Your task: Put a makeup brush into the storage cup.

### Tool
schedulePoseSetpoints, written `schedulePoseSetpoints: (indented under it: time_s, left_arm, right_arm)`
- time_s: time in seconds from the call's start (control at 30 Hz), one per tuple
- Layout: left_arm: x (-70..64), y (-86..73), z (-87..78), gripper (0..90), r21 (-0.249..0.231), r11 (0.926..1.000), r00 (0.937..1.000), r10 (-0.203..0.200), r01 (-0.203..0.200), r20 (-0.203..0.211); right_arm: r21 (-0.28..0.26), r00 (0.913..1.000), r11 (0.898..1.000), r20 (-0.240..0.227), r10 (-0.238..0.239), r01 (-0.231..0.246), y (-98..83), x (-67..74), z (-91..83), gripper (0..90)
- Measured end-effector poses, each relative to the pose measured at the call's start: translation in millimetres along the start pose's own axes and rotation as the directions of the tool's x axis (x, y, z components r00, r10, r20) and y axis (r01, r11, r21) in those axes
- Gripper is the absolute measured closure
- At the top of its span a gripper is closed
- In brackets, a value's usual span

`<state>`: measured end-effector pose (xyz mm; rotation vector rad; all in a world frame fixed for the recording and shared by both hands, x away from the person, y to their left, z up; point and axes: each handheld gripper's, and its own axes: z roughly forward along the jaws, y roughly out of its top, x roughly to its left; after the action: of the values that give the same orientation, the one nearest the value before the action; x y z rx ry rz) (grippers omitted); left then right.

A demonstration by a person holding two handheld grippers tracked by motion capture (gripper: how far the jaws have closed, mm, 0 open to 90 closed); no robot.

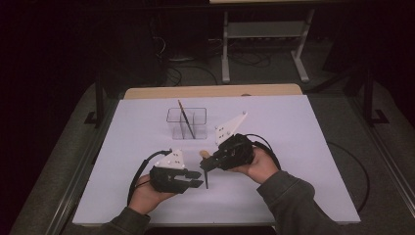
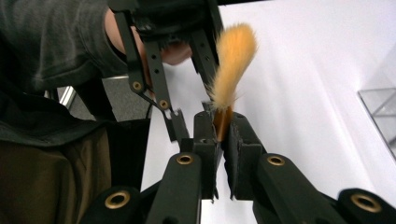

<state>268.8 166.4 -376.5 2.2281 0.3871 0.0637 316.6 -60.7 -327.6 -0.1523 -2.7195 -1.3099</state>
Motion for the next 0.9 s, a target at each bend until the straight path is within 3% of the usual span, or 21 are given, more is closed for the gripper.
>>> schedulePoseSetpoints:
  time_s: [0.47,0.9]
  left_arm:
    - [4.2,-23.7,-13.8,63.0,0.02,0.9989,0.9971,-0.04,0.042,-0.064]
    - [11.4,-36.1,-23.9,60.1,0.023,0.9972,0.9909,-0.068,0.072,-0.116]
  right_arm:
    - [0.06,0.9988,0.998,0.047,0.013,-0.016,2.5,-13.3,-6.6,82.5]
    - [0.078,0.994,0.994,0.081,0.074,-0.08,-2.0,-29.8,-10.6,82.5]
